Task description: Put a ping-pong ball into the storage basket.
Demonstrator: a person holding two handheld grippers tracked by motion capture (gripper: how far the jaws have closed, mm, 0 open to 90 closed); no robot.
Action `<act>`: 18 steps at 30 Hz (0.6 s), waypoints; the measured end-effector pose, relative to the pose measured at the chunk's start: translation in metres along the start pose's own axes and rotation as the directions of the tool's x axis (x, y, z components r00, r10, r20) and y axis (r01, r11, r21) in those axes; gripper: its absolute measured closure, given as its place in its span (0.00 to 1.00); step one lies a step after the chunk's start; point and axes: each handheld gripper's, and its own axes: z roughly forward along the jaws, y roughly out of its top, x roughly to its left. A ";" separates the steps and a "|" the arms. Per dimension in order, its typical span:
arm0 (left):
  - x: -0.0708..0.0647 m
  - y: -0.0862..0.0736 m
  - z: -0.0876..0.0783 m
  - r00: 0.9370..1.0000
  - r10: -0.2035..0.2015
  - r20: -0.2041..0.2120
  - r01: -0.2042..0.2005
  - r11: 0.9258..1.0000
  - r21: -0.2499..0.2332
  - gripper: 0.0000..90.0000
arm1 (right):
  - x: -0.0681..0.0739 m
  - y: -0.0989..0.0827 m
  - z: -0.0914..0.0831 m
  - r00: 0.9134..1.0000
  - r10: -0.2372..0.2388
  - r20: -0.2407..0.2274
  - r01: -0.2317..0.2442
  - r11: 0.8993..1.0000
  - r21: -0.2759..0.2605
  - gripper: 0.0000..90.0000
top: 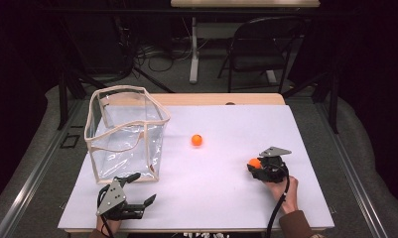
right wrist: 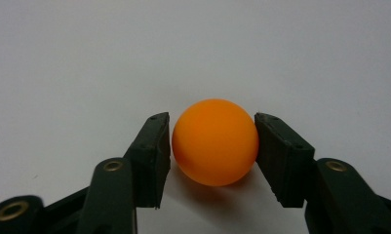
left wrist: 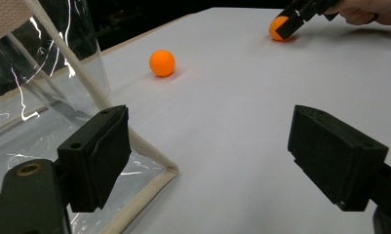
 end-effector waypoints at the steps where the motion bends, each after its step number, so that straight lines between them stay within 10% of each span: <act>1: 0.000 0.000 0.000 1.000 0.000 0.002 0.000 1.000 0.002 0.18 | 0.000 0.000 0.000 1.000 -0.003 -0.002 0.003 1.000 -0.002 0.56; 18: 0.000 0.000 0.000 1.000 0.001 0.005 -0.001 1.000 0.002 0.18 | 0.002 0.007 -0.017 1.000 -0.021 0.004 0.022 0.997 -0.077 0.56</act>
